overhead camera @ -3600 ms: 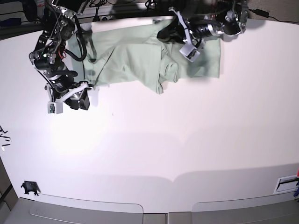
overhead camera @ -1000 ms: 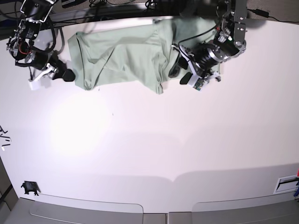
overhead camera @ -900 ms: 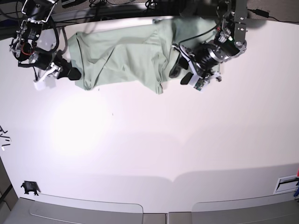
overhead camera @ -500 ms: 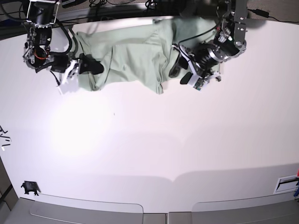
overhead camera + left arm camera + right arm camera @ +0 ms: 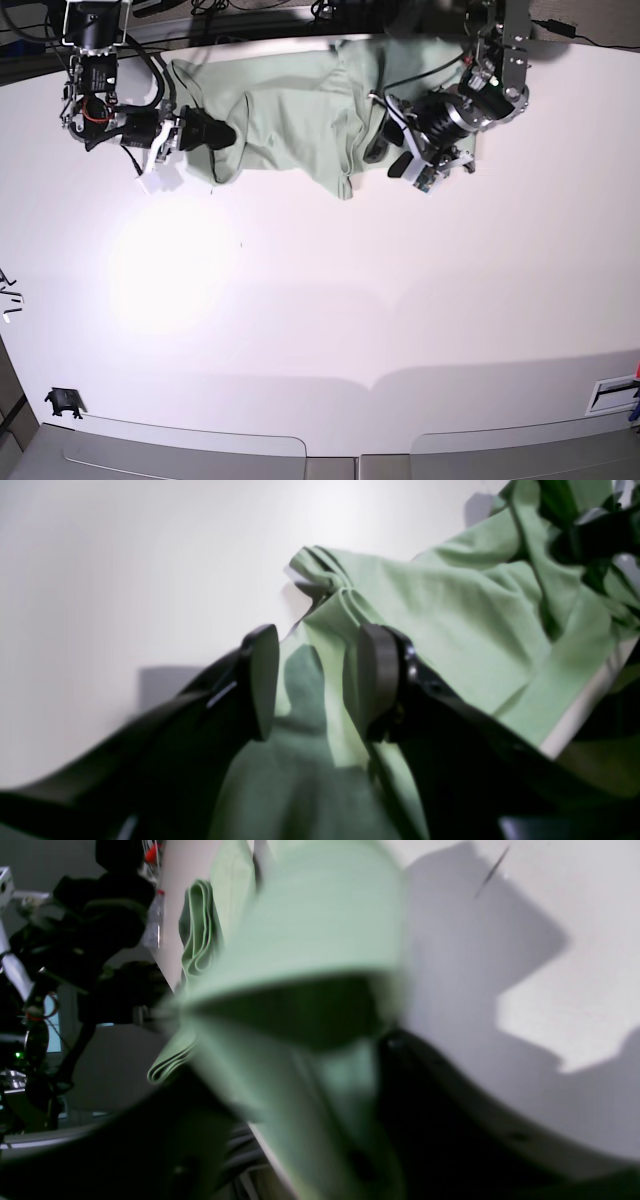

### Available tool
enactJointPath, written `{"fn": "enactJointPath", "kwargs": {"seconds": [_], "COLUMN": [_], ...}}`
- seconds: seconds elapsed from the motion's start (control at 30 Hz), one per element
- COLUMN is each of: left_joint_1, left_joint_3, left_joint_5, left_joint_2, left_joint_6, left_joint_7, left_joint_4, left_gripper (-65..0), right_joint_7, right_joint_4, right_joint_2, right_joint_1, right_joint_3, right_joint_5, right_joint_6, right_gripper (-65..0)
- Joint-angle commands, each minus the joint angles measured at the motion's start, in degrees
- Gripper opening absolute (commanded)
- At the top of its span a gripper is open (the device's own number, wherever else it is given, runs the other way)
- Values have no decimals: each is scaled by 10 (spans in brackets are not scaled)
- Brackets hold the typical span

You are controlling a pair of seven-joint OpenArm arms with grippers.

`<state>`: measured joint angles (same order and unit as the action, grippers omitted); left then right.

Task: Fold the T-shirt properly
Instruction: 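Grasp the bundle edge with the right gripper beside the left gripper, then lift the bundle with the right gripper and fold it toward the left gripper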

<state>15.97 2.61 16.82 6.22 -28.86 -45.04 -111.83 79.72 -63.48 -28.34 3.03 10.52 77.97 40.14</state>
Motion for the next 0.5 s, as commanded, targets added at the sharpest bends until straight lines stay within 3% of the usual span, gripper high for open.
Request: {"fn": "enactJointPath", "kwargs": {"seconds": [0.0,0.07,0.2,0.33,0.47], "left_joint_1": [0,11,47,92,140], "left_joint_3": [-1,-10,-60,-131,-207], "left_joint_5": [11,9,10,10,12], "left_joint_2": [10,28,61,89,94], "left_joint_6": [-2,-2,0,1,5], "left_joint_7": [12,9,1,0,0], "left_joint_4": [-27,-59,-99,-100,-100], "left_gripper": [-421,-460,-643,-650,-650], "right_joint_7": [3,3,3,3,3], "right_joint_4": [-3,-3,-4,-4,-4], "right_joint_2": [-7,-7,-7,-8,-7], "right_joint_1": [-2,-2,-7,-23,-51], "right_joint_3": [0,0,0,0,0], "right_joint_5": [5,5,5,5,5], "right_joint_6": [-1,-1,-1,-1,-1], "right_gripper": [-531,-650,-650,-650,-650]}}
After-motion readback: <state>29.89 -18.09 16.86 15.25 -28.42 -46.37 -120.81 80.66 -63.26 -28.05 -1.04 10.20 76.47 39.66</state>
